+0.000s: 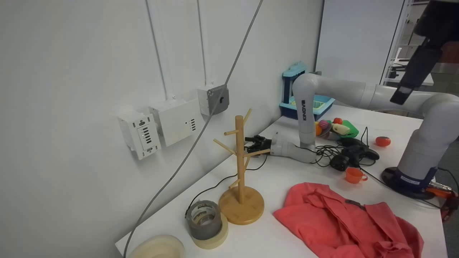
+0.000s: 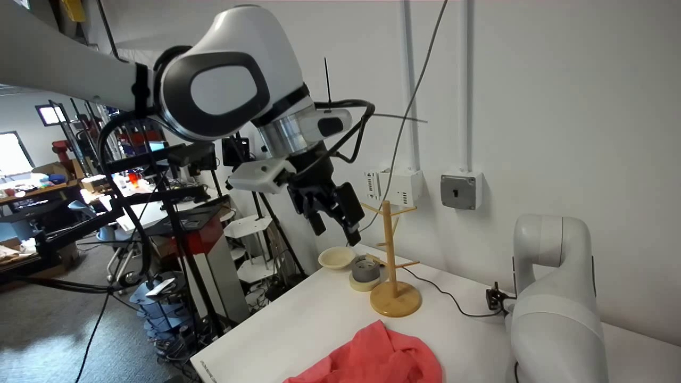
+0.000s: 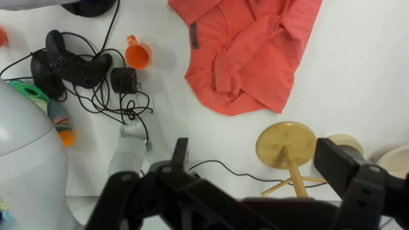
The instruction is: Unfold the peach shirt
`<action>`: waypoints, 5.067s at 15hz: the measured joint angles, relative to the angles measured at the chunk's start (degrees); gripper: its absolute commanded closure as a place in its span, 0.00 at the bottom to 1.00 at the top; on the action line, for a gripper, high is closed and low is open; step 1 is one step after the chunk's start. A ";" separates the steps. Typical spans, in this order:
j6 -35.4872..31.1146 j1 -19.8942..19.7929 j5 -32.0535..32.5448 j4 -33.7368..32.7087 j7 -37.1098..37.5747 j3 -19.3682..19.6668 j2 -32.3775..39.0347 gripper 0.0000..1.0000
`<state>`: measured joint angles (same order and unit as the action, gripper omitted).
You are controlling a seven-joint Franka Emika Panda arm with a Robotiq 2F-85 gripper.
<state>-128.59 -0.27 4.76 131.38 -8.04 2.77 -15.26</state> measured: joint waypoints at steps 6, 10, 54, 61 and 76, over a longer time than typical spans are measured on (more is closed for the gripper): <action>-8.10 0.11 0.38 6.36 1.89 -2.11 4.66 0.00; -10.73 0.67 0.35 7.21 2.49 -3.44 7.56 0.00; -35.19 3.85 4.65 -11.31 8.46 3.38 51.50 0.00; -35.20 4.36 4.64 -15.44 9.48 4.04 57.18 0.55; -35.20 6.11 4.48 -7.94 9.61 -1.17 44.83 0.99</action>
<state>-163.79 5.84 9.25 123.44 1.57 1.60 29.57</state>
